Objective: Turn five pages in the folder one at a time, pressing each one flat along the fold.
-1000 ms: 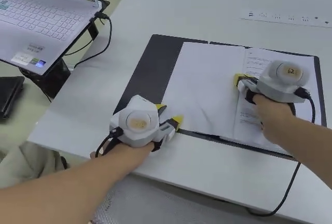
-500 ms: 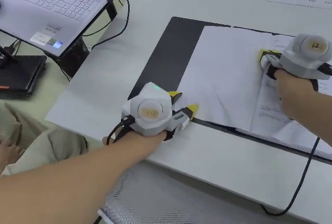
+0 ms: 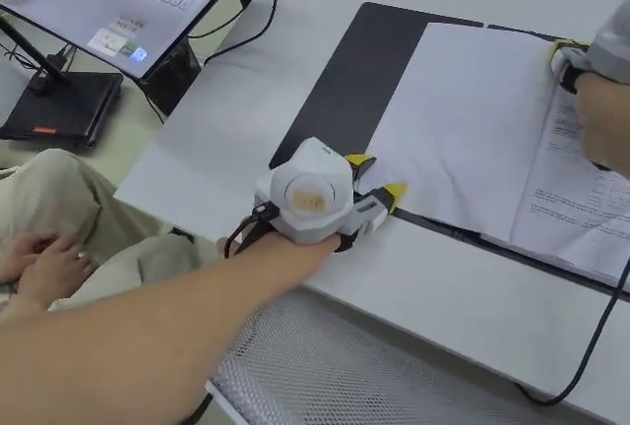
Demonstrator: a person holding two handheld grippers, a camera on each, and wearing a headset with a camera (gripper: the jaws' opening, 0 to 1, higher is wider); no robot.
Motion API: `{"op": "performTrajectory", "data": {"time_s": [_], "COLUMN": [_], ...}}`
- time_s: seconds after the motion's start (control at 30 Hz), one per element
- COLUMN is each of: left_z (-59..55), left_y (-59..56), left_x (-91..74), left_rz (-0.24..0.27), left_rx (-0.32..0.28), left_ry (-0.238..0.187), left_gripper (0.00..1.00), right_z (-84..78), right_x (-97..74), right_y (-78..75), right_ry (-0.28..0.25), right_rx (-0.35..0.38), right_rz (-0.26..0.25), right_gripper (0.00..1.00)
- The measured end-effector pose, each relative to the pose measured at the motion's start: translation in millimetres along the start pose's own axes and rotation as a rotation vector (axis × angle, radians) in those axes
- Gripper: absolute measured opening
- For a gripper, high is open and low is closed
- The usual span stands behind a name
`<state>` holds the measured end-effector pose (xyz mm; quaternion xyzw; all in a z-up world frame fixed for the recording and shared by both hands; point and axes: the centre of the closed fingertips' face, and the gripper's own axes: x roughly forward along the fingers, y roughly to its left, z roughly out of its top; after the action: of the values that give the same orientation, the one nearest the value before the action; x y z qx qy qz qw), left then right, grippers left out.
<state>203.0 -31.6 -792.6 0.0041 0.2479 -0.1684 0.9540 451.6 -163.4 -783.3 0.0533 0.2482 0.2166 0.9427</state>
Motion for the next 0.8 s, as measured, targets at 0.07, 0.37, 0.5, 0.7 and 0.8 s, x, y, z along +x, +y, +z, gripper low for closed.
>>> {"op": "performTrajectory", "data": {"time_s": [0.07,0.37,0.5,0.7,0.8], "left_z": [0.2,1.1,1.0,1.3,1.7], "left_y": [0.0,0.1,0.6,0.5,0.4], "left_x": [-0.2,-1.0,-0.7,-1.2,-1.6], "left_rz": [0.000,0.000,0.001,0.002,0.003], "left_rx": [0.000,-0.004,-0.006,-0.009,-0.011], "left_ry": [-0.001,-0.002,-0.002,-0.004,-0.004], "left_gripper": [0.29,0.29,0.29,0.29,0.29], "right_z": [-1.5,-15.8,-23.3,-33.9,-35.7], "right_x": [-1.5,-21.3,-33.3,-56.6,-65.4], "right_y": [1.0,8.6,14.4,27.1,31.2], "right_ry": [0.000,-0.013,-0.016,-0.008,-0.009], "right_rx": [-0.003,0.026,0.038,0.062,0.084], "right_rz": [0.001,0.029,0.043,0.067,0.081], "right_gripper": [0.00,0.00,0.00,0.00,0.00]}}
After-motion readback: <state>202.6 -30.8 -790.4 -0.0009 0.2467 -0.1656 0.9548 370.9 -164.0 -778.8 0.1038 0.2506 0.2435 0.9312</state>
